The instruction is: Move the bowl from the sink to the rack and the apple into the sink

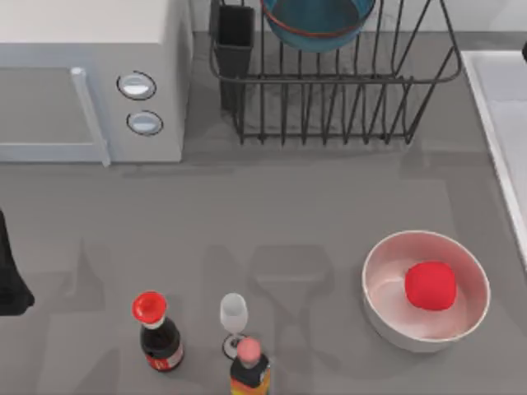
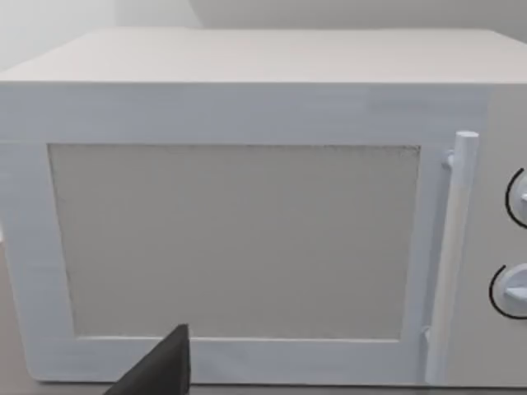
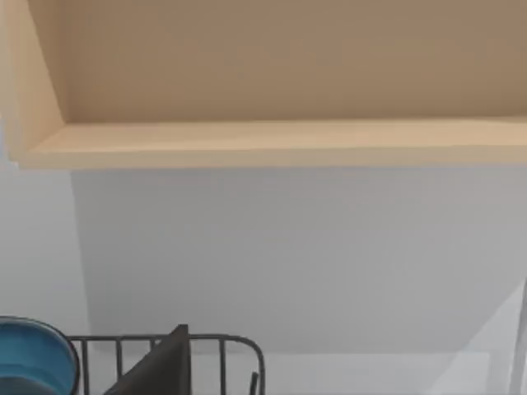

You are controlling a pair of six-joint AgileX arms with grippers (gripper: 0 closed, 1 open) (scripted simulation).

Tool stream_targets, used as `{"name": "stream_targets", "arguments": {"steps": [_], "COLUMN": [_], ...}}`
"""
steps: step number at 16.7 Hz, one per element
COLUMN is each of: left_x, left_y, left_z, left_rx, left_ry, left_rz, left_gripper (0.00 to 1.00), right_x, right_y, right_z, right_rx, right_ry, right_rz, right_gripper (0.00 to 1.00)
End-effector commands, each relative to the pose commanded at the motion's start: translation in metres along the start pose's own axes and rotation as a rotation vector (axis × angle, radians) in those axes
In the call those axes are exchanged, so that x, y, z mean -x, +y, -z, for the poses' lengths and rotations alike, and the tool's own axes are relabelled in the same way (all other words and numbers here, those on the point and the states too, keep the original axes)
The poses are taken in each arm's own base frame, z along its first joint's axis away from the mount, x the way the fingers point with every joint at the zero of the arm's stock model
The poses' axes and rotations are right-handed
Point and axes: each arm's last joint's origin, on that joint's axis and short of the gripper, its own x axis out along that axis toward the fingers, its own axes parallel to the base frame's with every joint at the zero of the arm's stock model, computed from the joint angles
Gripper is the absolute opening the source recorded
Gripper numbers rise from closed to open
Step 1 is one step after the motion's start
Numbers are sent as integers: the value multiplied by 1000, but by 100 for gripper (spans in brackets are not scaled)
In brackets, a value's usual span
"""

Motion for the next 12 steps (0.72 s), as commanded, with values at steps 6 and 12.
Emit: {"name": "stream_targets", "arguments": {"steps": [6, 12], "left_x": [0, 0], "left_y": [0, 0], "left_z": [0, 0], "left_rx": [0, 0], "left_ry": [0, 0], "left_rz": [0, 0], "left_gripper": [100, 100], "right_x": [103, 124], "right_y": [-57, -70], "right_z": [61, 137], "right_rx": [5, 17], "right_ry": [-30, 53], "right_rz": [-3, -6], "right_gripper": [100, 100]}}
